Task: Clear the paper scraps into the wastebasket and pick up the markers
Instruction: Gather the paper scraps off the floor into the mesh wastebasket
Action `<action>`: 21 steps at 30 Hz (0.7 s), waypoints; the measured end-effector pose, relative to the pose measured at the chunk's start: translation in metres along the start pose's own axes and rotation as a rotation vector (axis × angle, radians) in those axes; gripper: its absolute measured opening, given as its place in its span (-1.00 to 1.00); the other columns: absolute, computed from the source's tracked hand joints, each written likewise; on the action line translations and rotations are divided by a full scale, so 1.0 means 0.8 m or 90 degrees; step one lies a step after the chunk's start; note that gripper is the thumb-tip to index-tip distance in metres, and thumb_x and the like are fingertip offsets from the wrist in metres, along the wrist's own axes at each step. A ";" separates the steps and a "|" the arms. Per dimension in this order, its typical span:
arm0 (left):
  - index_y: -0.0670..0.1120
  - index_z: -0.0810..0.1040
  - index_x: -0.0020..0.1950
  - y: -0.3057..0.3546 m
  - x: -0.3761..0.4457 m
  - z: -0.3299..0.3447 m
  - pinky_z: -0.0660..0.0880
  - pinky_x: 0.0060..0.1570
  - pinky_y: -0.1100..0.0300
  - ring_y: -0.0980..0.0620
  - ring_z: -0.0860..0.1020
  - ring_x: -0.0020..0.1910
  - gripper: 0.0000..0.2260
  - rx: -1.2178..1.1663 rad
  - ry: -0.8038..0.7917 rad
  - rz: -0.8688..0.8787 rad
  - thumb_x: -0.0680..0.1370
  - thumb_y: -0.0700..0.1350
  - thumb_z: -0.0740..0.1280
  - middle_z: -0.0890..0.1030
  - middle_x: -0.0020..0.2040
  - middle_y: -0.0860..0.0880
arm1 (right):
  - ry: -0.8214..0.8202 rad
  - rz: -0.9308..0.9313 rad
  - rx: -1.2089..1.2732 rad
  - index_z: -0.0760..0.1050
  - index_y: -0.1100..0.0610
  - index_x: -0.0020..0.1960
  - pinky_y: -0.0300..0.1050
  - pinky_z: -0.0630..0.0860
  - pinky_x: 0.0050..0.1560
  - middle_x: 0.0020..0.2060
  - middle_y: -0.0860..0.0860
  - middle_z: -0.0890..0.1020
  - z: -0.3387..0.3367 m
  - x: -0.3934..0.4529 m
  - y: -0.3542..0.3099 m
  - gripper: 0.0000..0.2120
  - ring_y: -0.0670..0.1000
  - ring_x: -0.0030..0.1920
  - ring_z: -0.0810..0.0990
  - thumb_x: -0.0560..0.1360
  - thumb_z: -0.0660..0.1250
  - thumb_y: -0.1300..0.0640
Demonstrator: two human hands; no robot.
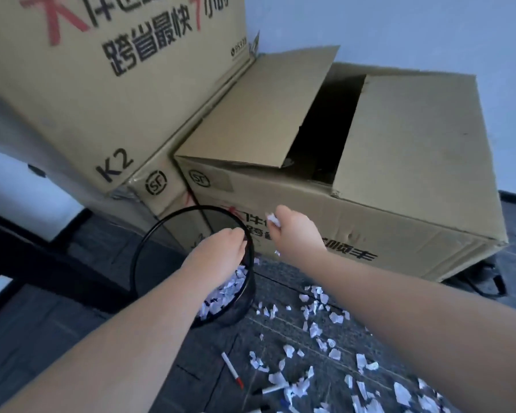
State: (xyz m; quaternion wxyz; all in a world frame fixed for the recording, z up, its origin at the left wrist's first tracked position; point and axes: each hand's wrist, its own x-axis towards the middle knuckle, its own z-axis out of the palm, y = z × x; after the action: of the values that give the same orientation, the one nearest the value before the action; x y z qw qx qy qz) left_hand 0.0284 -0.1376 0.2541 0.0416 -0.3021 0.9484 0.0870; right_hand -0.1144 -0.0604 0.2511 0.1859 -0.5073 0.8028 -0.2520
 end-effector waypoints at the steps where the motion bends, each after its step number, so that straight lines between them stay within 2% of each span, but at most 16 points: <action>1: -0.13 0.24 -0.19 -0.014 -0.007 -0.002 0.37 -0.25 0.02 -0.16 0.50 -0.23 -0.78 -0.007 0.007 -0.018 0.63 -0.09 0.07 0.30 -0.32 -0.02 | -0.004 0.000 0.011 0.02 0.04 -0.35 -0.08 0.13 -0.45 -0.45 0.00 0.27 0.005 0.006 -0.016 -0.58 0.13 -0.35 0.32 0.60 0.13 0.09; 5: -0.12 0.25 -0.19 -0.060 -0.030 0.012 0.36 -0.24 0.02 -0.17 0.50 -0.22 -0.79 -0.058 0.048 -0.075 0.62 -0.09 0.11 0.37 -0.26 -0.07 | -0.021 -0.031 0.039 0.15 0.12 -0.30 -0.09 0.22 -0.33 -0.44 -0.02 0.27 0.047 0.025 -0.069 -0.68 0.12 -0.32 0.35 0.59 0.14 0.09; 9: -0.11 0.26 -0.19 -0.091 -0.043 0.037 0.34 -0.26 0.05 -0.15 0.49 -0.21 -0.80 -0.099 0.078 -0.133 0.61 -0.09 0.14 0.35 -0.24 -0.06 | -0.022 -0.068 0.032 0.07 0.06 -0.35 -0.08 0.20 -0.34 -0.44 -0.02 0.29 0.098 0.044 -0.097 -0.61 0.13 -0.32 0.36 0.58 0.15 0.08; 12: -0.15 0.31 -0.16 -0.104 -0.052 0.059 0.39 -0.22 -0.01 -0.17 0.47 -0.18 -0.83 -0.160 0.092 -0.171 0.59 -0.12 0.17 0.37 -0.17 -0.10 | -0.019 -0.072 0.033 0.18 0.12 -0.26 -0.06 0.23 -0.32 -0.22 0.06 0.38 0.129 0.049 -0.101 -0.72 0.14 -0.27 0.35 0.56 0.18 0.07; 14: -0.22 0.38 -0.02 -0.110 -0.056 0.072 0.43 -0.14 -0.04 -0.19 0.48 -0.08 -0.84 -0.165 0.065 -0.180 0.58 -0.11 0.19 0.42 -0.02 -0.16 | -0.041 -0.063 0.027 0.28 0.15 -0.10 -0.06 0.28 -0.26 -0.03 0.11 0.41 0.144 0.052 -0.100 -0.80 0.16 -0.18 0.40 0.55 0.20 0.03; 15: -0.23 0.39 0.11 -0.114 -0.057 0.078 0.45 -0.07 -0.05 -0.19 0.48 0.03 -0.76 -0.156 0.038 -0.190 0.58 -0.07 0.19 0.41 0.09 -0.18 | -0.062 -0.064 0.016 0.33 0.15 -0.01 -0.05 0.33 -0.19 0.05 0.10 0.41 0.149 0.053 -0.098 -0.78 0.17 -0.08 0.43 0.54 0.21 -0.01; 16: -0.21 0.34 0.26 -0.116 -0.058 0.082 0.45 0.03 -0.07 -0.18 0.43 0.17 -0.65 -0.141 0.001 -0.210 0.58 0.00 0.18 0.36 0.25 -0.17 | -0.087 -0.069 -0.004 0.36 0.13 0.10 -0.01 0.37 -0.09 0.13 0.09 0.40 0.154 0.054 -0.095 -0.72 0.16 0.05 0.44 0.54 0.21 -0.05; 18: -0.08 0.11 0.47 -0.119 -0.059 0.086 0.32 0.29 -0.14 -0.11 0.15 0.46 -0.44 -0.098 -0.089 -0.258 0.57 0.17 0.10 0.08 0.51 -0.05 | -0.131 -0.092 -0.051 0.31 0.05 0.32 0.08 0.33 0.20 0.33 0.05 0.32 0.156 0.053 -0.087 -0.57 0.12 0.30 0.33 0.53 0.19 -0.13; 19: -0.01 0.00 0.51 -0.120 -0.059 0.087 0.18 0.39 -0.17 -0.07 -0.01 0.51 -0.39 -0.082 -0.125 -0.272 0.56 0.24 0.05 -0.07 0.55 0.03 | -0.141 -0.111 -0.065 0.26 0.01 0.39 0.09 0.25 0.31 0.42 0.03 0.25 0.154 0.052 -0.082 -0.51 0.10 0.38 0.25 0.53 0.18 -0.16; 21: 0.06 -0.14 0.52 -0.119 -0.061 0.084 -0.05 0.45 -0.20 0.00 -0.20 0.52 -0.33 -0.060 -0.172 -0.278 0.53 0.33 -0.03 -0.22 0.54 0.08 | -0.150 -0.163 -0.093 0.17 -0.04 0.46 0.08 0.07 0.43 0.50 0.01 0.12 0.149 0.049 -0.072 -0.47 0.03 0.48 0.09 0.55 0.14 -0.19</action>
State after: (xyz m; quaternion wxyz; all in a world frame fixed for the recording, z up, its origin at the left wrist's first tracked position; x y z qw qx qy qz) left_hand 0.1249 -0.1737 0.1811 0.1717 -0.4870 0.8414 0.1594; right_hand -0.0231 -0.1423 0.1878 0.2079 -0.6433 0.7207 -0.1534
